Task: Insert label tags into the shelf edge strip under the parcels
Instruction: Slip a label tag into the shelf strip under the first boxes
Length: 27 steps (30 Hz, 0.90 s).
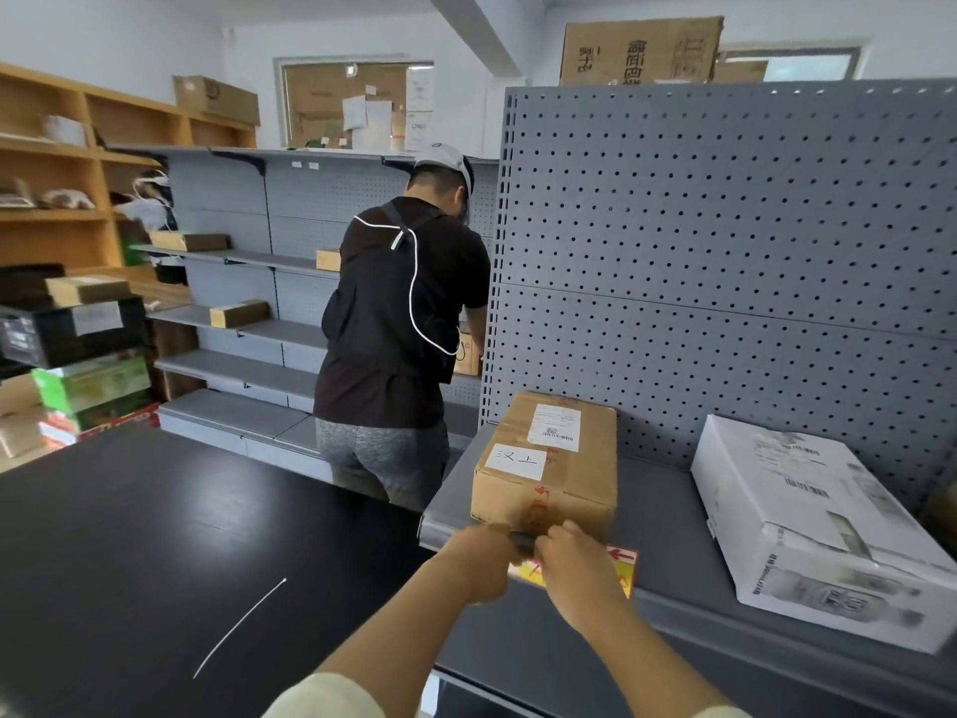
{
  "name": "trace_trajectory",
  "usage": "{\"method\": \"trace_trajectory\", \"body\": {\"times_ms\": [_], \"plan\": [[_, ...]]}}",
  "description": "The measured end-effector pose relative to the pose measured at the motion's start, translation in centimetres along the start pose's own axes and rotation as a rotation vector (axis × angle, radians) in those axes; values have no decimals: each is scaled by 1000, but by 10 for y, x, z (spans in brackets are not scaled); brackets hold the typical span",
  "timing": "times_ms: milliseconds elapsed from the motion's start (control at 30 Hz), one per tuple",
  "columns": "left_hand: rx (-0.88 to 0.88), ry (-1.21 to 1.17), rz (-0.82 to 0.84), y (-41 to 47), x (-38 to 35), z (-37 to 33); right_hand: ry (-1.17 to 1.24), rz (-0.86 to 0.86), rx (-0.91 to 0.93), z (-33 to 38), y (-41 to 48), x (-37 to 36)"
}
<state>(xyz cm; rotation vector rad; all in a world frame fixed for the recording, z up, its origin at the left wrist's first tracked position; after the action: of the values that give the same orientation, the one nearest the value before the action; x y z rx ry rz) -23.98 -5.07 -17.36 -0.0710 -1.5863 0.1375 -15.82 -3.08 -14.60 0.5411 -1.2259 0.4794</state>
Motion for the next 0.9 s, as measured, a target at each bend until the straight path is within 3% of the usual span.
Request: {"method": "trace_trajectory", "body": {"times_ms": [367, 900], "plan": [[-37, 37, 18, 0, -5, -3, 131, -10, -51, 8, 4, -7], [-75, 19, -1, -2, 0, -10, 54, 42, -88, 2, 3, -7]]}}
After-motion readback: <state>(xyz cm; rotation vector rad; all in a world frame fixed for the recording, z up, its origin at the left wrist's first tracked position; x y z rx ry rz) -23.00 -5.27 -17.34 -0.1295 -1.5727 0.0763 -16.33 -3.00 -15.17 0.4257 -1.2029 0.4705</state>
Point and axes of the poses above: each hand's wrist, its own y-axis towards the middle knuckle, its own x-axis out of the back of the hand, z = x × y, the point moved 10 cm from there along y, towards the middle knuckle, and after that the axes turned 12 degrees about y, right-handed, at the moved point
